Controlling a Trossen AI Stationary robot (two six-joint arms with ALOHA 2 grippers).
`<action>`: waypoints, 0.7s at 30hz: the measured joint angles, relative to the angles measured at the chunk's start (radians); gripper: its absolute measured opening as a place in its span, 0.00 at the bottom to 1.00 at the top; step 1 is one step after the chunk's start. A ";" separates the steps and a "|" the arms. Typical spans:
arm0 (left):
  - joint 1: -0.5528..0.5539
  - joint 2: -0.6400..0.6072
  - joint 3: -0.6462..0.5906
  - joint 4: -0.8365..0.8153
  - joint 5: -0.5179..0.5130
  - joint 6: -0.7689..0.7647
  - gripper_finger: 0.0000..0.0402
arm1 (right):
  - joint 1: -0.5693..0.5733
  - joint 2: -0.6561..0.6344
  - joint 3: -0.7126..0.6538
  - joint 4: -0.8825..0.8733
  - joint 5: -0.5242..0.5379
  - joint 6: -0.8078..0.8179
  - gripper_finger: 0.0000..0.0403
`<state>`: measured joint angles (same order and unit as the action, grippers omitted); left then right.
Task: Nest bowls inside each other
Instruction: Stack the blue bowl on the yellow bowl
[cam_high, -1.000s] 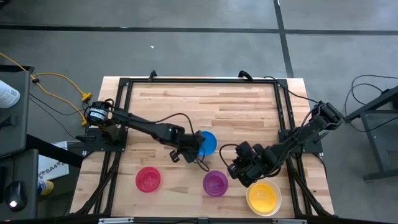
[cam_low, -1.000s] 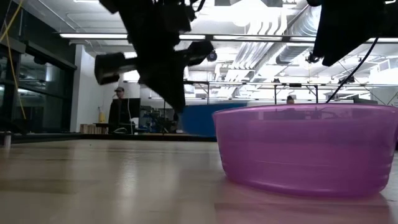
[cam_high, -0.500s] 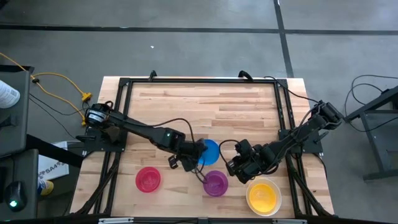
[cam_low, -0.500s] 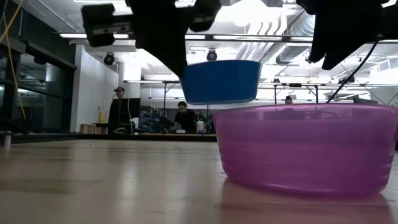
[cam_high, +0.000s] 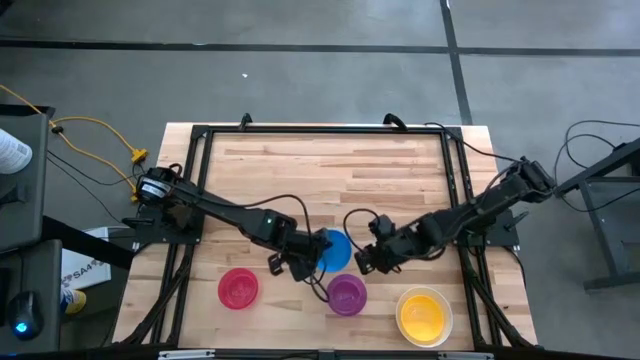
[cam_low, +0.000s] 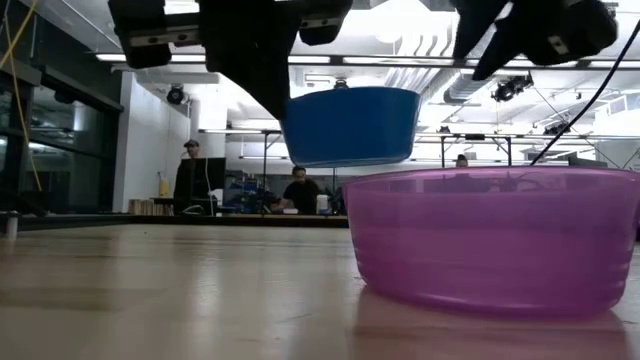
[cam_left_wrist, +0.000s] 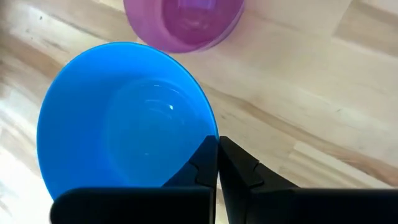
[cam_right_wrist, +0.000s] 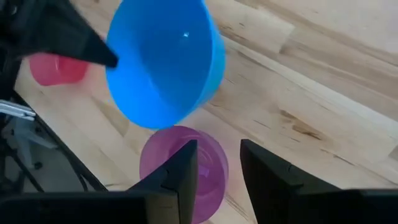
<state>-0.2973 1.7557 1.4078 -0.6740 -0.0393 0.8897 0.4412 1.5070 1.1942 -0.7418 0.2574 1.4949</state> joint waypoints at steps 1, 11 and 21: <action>0.000 0.000 0.000 0.001 0.006 0.000 0.00 | -0.016 0.000 0.000 -0.001 -0.025 -0.004 0.28; -0.026 0.000 0.000 0.013 0.007 0.026 0.00 | -0.140 0.003 0.000 0.070 -0.173 -0.108 0.27; -0.024 0.000 0.000 0.029 0.003 0.056 0.00 | -0.198 0.003 0.000 0.156 -0.266 -0.160 0.19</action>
<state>-0.3214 1.7557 1.4078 -0.6453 -0.0367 0.9459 0.2432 1.5101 1.1939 -0.5857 -0.0089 1.3347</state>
